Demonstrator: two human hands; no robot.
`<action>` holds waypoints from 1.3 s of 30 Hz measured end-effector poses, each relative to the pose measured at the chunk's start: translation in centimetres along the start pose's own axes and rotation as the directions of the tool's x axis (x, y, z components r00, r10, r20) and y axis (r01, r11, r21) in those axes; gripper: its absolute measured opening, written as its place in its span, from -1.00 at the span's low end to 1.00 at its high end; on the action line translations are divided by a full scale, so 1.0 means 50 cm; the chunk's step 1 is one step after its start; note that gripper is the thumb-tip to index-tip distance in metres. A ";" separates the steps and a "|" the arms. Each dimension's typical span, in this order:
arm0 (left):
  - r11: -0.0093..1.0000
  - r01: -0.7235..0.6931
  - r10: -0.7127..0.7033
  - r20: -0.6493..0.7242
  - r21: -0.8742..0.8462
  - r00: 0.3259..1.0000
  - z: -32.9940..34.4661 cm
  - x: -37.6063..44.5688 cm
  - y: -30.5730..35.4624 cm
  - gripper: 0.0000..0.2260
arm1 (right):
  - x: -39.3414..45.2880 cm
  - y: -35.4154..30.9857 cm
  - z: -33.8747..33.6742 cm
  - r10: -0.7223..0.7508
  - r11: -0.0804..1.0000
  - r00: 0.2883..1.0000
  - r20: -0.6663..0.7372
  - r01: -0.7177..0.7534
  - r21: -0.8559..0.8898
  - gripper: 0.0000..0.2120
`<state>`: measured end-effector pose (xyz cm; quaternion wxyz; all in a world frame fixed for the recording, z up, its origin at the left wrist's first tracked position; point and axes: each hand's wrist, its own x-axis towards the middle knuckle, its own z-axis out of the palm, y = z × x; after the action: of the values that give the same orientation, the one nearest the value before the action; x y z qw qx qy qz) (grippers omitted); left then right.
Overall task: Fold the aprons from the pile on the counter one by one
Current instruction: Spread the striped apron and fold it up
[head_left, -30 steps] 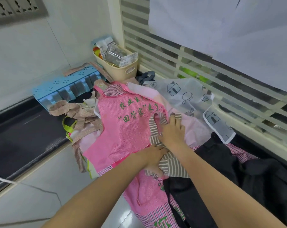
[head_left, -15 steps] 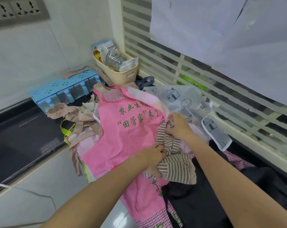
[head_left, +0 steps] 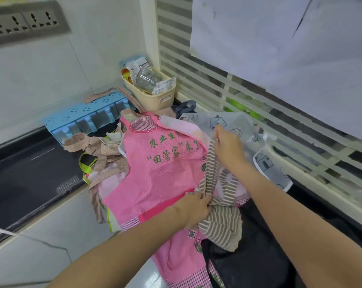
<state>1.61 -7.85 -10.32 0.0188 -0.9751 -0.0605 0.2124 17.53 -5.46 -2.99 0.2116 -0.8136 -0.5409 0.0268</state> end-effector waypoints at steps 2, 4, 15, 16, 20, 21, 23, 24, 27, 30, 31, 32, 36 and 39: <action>0.998 0.027 -0.026 0.022 -0.057 0.999 -0.015 0.000 -0.006 -0.47 | -0.001 -0.015 -0.001 0.143 0.954 0.988 0.058 -0.153 0.259 -0.90; 0.987 0.074 -0.071 0.026 -0.140 0.997 -0.028 -0.005 -0.013 -0.52 | 0.000 -0.024 -0.009 0.284 0.847 0.946 0.157 -0.324 0.422 -0.89; 0.663 0.268 -0.333 0.045 -0.699 0.942 -0.104 -0.006 -0.101 -0.66 | -0.043 -0.031 -0.101 0.052 0.956 0.839 0.541 -0.199 0.217 -0.77; 0.610 0.275 -0.362 0.047 -0.743 0.931 -0.107 -0.010 -0.109 -0.67 | -0.049 -0.027 -0.111 0.004 0.959 0.852 0.524 -0.152 0.240 -0.79; 0.455 0.304 -0.474 0.061 -0.837 0.879 -0.116 -0.014 -0.132 -0.73 | -0.076 -0.033 -0.110 -0.098 0.994 0.858 0.504 0.062 0.087 -0.70; 0.414 0.312 -0.510 0.067 -0.855 0.858 -0.118 -0.012 -0.136 -0.75 | -0.086 -0.035 -0.099 -0.138 0.990 0.849 0.510 0.127 0.057 -0.70; 0.385 0.326 -0.555 0.066 -0.863 0.829 -0.120 -0.005 -0.141 -0.75 | -0.110 -0.034 -0.076 -0.194 0.977 0.853 0.484 0.215 0.011 -0.64; 0.383 0.329 -0.565 0.063 -0.863 0.823 -0.119 -0.004 -0.141 -0.77 | -0.118 -0.031 -0.065 -0.197 0.965 0.866 0.459 0.254 -0.064 -0.57; 0.327 0.298 -0.589 0.053 -0.897 0.806 -0.119 -0.005 -0.137 -0.80 | -0.141 -0.022 -0.039 -0.232 0.890 0.893 0.386 0.355 -0.285 -0.42; 0.176 0.251 -0.594 0.101 -0.952 0.798 -0.120 -0.003 -0.134 -0.86 | -0.144 -0.010 -0.006 -0.289 0.831 0.921 0.259 0.376 -0.409 -0.38; 0.127 0.234 -0.589 0.117 -0.964 0.799 -0.120 -0.002 -0.137 -0.86 | -0.141 -0.005 0.001 -0.290 0.831 0.927 0.236 0.367 -0.418 -0.36; 0.089 0.214 -0.581 0.124 -0.973 0.804 -0.121 -0.001 -0.139 -0.86 | -0.139 0.003 0.008 -0.287 0.841 0.926 0.245 0.366 -0.398 -0.34; 0.001 0.160 -0.585 0.130 -0.987 0.800 -0.119 0.001 -0.143 -0.78 | -0.133 0.026 0.017 -0.308 0.871 0.916 0.258 0.381 -0.311 -0.21; 0.110 0.106 -0.616 0.016 -0.988 0.788 -0.108 0.006 -0.144 -0.62 | -0.136 0.032 0.027 -0.310 0.870 0.921 0.236 0.375 -0.321 -0.19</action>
<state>3.35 -0.75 -5.08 -0.5228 -0.7381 -0.4165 -0.0915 15.73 -11.63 -6.08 0.0114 -0.7235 -0.6892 -0.0386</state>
